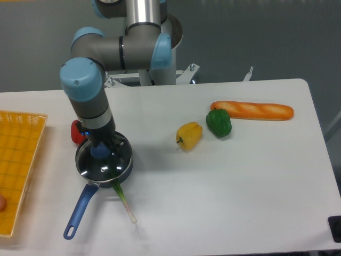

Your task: Close the pot lid

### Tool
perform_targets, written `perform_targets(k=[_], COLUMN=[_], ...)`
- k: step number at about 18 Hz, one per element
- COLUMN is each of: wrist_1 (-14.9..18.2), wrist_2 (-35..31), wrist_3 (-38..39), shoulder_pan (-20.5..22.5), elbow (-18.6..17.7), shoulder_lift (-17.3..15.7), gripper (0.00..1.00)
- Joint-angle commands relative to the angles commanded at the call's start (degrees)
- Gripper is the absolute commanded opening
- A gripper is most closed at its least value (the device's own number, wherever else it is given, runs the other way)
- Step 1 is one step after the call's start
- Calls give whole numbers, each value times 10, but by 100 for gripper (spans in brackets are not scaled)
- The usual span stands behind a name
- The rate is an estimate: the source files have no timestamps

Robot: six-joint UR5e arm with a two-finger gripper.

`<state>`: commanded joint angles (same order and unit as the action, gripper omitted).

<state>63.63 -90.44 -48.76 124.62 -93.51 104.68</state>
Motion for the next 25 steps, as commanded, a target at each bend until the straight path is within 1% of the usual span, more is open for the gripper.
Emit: perform_targets(k=[3, 6, 9, 11, 17, 20, 22, 25], wrist_1=[-1, 1, 38, 47, 47, 46, 46, 41], wrist_2=[-3, -17, -38, -38, -33, -28, -28, -19], wrist_3=[-34, -71, -156, -197, -310, -396, -427, -470], shoulder_pan=[16, 47, 77, 105, 175, 227, 262, 302], elbow=[1, 0, -3, -4, -8, -13, -17, -18], shoulder_lift=[-1, -4, -5, -11, -10, -9, -9, -8], gripper=[100, 100, 100, 100, 100, 100, 100, 100])
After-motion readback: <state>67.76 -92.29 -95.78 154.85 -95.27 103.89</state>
